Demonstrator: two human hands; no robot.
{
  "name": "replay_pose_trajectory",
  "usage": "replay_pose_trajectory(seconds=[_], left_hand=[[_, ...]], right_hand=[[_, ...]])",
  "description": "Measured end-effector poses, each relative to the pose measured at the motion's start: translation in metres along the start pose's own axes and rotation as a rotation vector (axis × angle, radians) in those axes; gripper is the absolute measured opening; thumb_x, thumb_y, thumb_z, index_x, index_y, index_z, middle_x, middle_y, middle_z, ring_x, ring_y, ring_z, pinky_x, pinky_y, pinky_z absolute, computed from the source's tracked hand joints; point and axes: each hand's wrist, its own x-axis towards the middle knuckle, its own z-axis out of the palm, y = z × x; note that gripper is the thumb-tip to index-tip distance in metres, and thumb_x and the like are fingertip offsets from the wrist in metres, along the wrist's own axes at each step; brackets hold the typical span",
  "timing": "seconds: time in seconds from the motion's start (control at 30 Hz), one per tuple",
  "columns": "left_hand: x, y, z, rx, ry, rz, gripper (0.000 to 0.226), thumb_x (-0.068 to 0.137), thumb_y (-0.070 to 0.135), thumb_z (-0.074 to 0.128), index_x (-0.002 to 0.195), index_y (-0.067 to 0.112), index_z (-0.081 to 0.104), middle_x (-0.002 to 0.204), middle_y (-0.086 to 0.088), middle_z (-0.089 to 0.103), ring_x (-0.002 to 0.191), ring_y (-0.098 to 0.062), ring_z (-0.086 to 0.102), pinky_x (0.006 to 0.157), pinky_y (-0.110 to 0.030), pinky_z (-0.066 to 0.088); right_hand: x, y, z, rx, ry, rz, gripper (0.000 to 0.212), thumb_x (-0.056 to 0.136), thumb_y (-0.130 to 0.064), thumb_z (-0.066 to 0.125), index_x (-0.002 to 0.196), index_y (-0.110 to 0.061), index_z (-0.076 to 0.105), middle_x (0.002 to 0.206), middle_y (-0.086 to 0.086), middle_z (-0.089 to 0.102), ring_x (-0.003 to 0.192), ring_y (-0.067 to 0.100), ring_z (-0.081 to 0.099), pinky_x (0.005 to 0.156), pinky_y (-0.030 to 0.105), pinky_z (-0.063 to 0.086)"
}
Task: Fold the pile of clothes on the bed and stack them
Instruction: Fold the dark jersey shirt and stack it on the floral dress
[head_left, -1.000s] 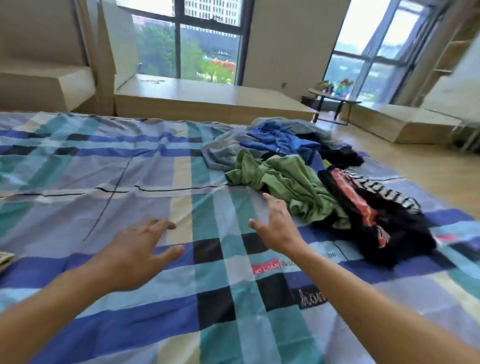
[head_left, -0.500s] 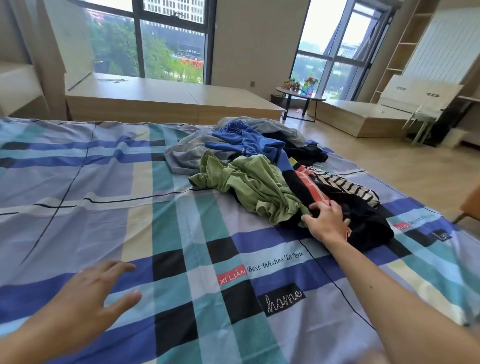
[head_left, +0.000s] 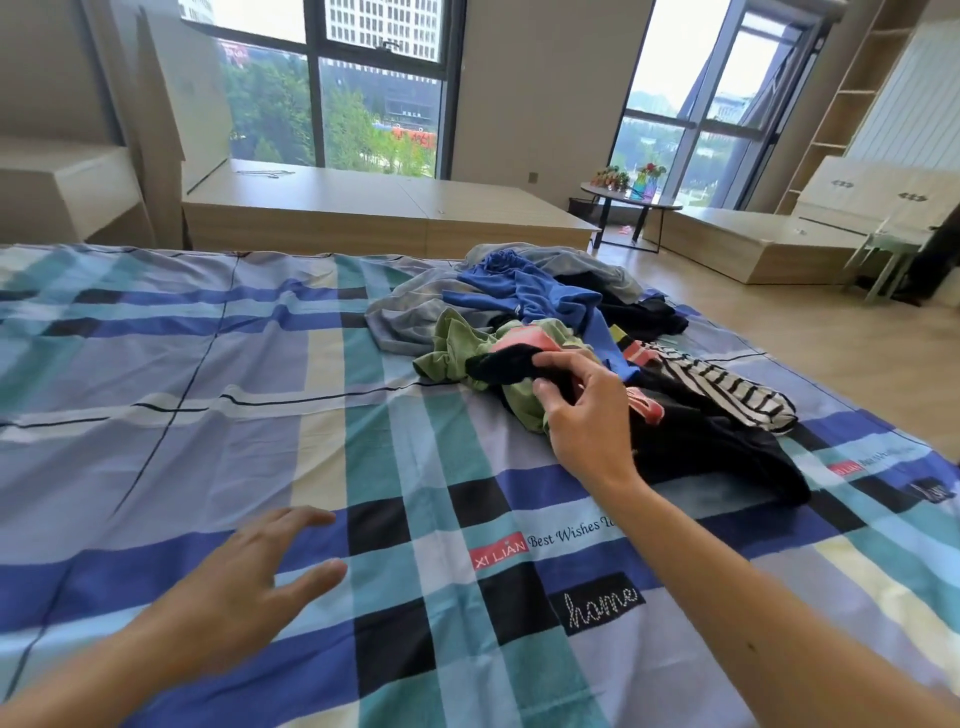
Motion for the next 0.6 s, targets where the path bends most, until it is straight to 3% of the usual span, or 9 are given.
replay_pose_trajectory(seconds=[0.13, 0.23, 0.3, 0.37, 0.43, 0.5, 0.6], left_hand=[[-0.008, 0.025, 0.000, -0.267, -0.004, 0.052, 0.096, 0.053, 0.093, 0.060, 0.137, 0.050, 0.039, 0.131, 0.032, 0.052, 0.120, 0.015, 0.049, 0.100, -0.019, 0.045], [-0.016, 0.052, -0.002, -0.550, 0.005, 0.082, 0.083, 0.060, 0.053, 0.084, 0.133, 0.040, 0.046, 0.119, 0.025, 0.066, 0.113, 0.006, 0.060, 0.089, -0.020, 0.052], [-0.017, 0.062, -0.003, -0.644, 0.181, 0.076, 0.053, 0.065, 0.020, 0.087, 0.111, 0.026, 0.060, 0.097, 0.024, 0.073, 0.091, 0.003, 0.068, 0.074, -0.010, 0.052], [-0.014, 0.063, -0.003, -0.779, 0.390, 0.037, 0.044, 0.061, 0.006, 0.081, 0.097, 0.025, 0.063, 0.078, 0.023, 0.073, 0.073, 0.008, 0.067, 0.064, -0.007, 0.049], [-0.012, 0.062, -0.006, -0.897, 0.470, 0.013, 0.035, 0.061, -0.001, 0.083, 0.081, 0.025, 0.070, 0.069, 0.016, 0.073, 0.065, 0.006, 0.066, 0.062, -0.009, 0.050], [-0.012, 0.061, -0.009, -0.930, 0.473, 0.009, 0.034, 0.062, -0.004, 0.081, 0.070, 0.028, 0.074, 0.066, 0.015, 0.073, 0.064, 0.004, 0.066, 0.063, -0.011, 0.051], [-0.011, 0.062, -0.015, -0.926, 0.504, -0.039, 0.031, 0.064, -0.009, 0.068, 0.059, 0.021, 0.071, 0.059, 0.010, 0.070, 0.057, 0.003, 0.063, 0.062, -0.017, 0.052]], right_hand=[[-0.049, -0.059, 0.030, 0.260, -0.288, -0.005, 0.026, 0.088, -0.002, 0.068, 0.111, -0.013, 0.074, 0.112, -0.004, 0.067, 0.105, 0.008, 0.066, 0.097, 0.033, 0.054], [-0.086, -0.088, 0.045, 0.412, -0.596, -0.021, 0.027, 0.087, -0.003, 0.068, 0.112, -0.010, 0.074, 0.115, -0.004, 0.066, 0.108, 0.014, 0.067, 0.097, 0.034, 0.054], [-0.100, -0.098, 0.050, 0.503, -0.773, 0.013, 0.028, 0.088, 0.001, 0.066, 0.115, -0.006, 0.071, 0.119, -0.002, 0.065, 0.111, 0.015, 0.066, 0.097, 0.026, 0.051], [-0.102, -0.104, 0.050, 0.645, -0.882, 0.064, 0.032, 0.089, 0.003, 0.063, 0.121, 0.001, 0.064, 0.117, 0.006, 0.067, 0.114, 0.017, 0.065, 0.101, 0.031, 0.050], [-0.096, -0.105, 0.048, 0.720, -0.884, 0.073, 0.034, 0.089, 0.000, 0.062, 0.123, 0.003, 0.060, 0.119, 0.017, 0.068, 0.118, 0.028, 0.064, 0.106, 0.044, 0.049], [-0.086, -0.101, 0.046, 0.639, -0.750, 0.006, 0.029, 0.089, -0.002, 0.064, 0.118, -0.002, 0.063, 0.117, 0.012, 0.070, 0.114, 0.029, 0.067, 0.102, 0.050, 0.051], [-0.065, -0.079, 0.041, 0.302, -0.493, -0.131, 0.029, 0.088, -0.004, 0.066, 0.115, -0.015, 0.066, 0.112, -0.004, 0.070, 0.111, 0.015, 0.065, 0.101, 0.039, 0.051]])
